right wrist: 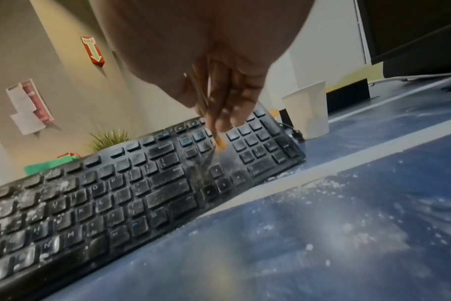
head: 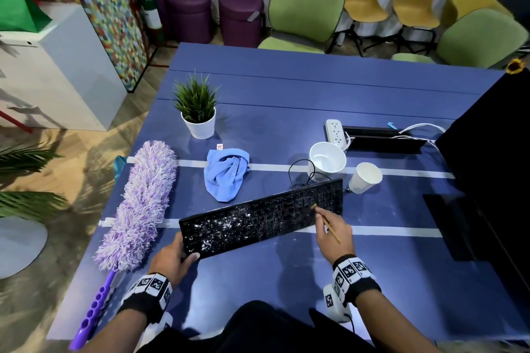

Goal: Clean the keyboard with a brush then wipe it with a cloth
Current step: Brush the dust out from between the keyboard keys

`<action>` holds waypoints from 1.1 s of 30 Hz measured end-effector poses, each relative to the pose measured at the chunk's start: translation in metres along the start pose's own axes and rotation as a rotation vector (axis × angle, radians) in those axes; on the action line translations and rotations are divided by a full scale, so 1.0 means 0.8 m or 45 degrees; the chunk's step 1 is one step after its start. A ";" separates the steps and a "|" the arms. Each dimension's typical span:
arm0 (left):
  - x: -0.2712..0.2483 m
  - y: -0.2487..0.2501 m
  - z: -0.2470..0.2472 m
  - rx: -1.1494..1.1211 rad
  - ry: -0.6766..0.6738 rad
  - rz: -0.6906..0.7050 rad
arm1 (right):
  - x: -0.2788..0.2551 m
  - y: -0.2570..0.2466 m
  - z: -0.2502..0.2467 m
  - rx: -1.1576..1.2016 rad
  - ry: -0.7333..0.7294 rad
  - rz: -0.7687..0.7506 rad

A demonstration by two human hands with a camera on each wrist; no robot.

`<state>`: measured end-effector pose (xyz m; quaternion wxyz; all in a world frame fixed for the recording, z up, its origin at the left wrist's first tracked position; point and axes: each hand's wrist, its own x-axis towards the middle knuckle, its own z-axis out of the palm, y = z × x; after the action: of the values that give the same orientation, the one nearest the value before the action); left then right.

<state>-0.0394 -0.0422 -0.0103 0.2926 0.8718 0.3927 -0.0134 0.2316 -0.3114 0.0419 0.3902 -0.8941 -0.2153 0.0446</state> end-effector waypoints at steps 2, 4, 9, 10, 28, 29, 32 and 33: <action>0.000 -0.001 0.000 0.013 -0.009 -0.001 | 0.003 -0.002 -0.003 -0.031 -0.028 -0.010; 0.001 -0.001 0.000 0.023 -0.013 -0.002 | 0.008 0.000 -0.006 -0.091 -0.095 0.089; 0.001 -0.004 0.001 0.007 -0.012 -0.003 | 0.015 -0.006 -0.014 0.024 0.072 -0.044; 0.002 -0.006 0.002 -0.001 -0.011 -0.002 | 0.017 -0.002 -0.011 -0.012 -0.006 0.011; 0.005 -0.010 0.003 0.018 -0.016 0.003 | 0.028 -0.029 -0.016 -0.004 -0.025 -0.137; 0.005 -0.010 0.003 0.012 -0.015 0.008 | 0.030 -0.030 -0.017 0.010 0.048 -0.159; 0.003 -0.012 0.005 -0.011 -0.005 0.020 | 0.033 -0.034 -0.013 0.068 0.050 -0.184; 0.002 -0.011 0.005 -0.012 -0.003 0.019 | 0.032 -0.035 -0.008 0.082 -0.040 -0.190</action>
<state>-0.0435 -0.0383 -0.0186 0.2971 0.8734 0.3858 -0.0103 0.2465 -0.2884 0.0689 0.4175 -0.8617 -0.2859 0.0364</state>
